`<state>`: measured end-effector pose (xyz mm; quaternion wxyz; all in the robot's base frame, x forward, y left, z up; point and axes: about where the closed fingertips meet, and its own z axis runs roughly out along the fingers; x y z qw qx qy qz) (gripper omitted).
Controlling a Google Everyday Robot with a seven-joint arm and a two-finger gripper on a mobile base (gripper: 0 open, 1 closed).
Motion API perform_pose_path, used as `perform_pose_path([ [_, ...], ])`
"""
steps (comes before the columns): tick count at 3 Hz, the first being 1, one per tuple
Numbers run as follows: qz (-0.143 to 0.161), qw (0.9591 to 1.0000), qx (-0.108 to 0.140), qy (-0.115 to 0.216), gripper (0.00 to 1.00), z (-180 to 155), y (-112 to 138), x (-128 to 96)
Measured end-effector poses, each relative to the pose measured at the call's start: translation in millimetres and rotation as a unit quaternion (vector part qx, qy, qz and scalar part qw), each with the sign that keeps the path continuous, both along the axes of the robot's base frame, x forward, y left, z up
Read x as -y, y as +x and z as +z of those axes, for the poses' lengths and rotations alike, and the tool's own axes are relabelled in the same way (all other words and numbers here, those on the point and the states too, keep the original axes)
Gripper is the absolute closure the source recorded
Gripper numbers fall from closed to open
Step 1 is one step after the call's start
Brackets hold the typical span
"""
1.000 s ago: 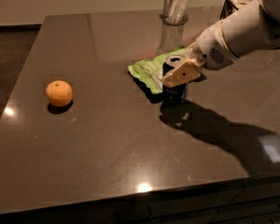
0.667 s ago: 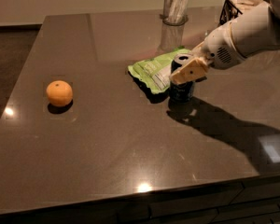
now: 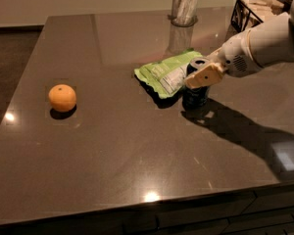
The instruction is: Move pepsi can near green rice chip bag
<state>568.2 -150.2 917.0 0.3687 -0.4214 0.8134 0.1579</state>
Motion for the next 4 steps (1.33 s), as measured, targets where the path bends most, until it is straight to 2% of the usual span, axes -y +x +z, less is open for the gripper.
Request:
perform_pose_path([
  [1,-0.018,0.9996,0.018,0.008,0.51,-2.6,4.1,0.2],
  [3,-0.019,0.9994,0.028,0.012,0.04,-1.2,4.5,-3.2],
  [4,-0.018,0.9994,0.028,0.012,0.00,-0.8,4.2,-4.4],
])
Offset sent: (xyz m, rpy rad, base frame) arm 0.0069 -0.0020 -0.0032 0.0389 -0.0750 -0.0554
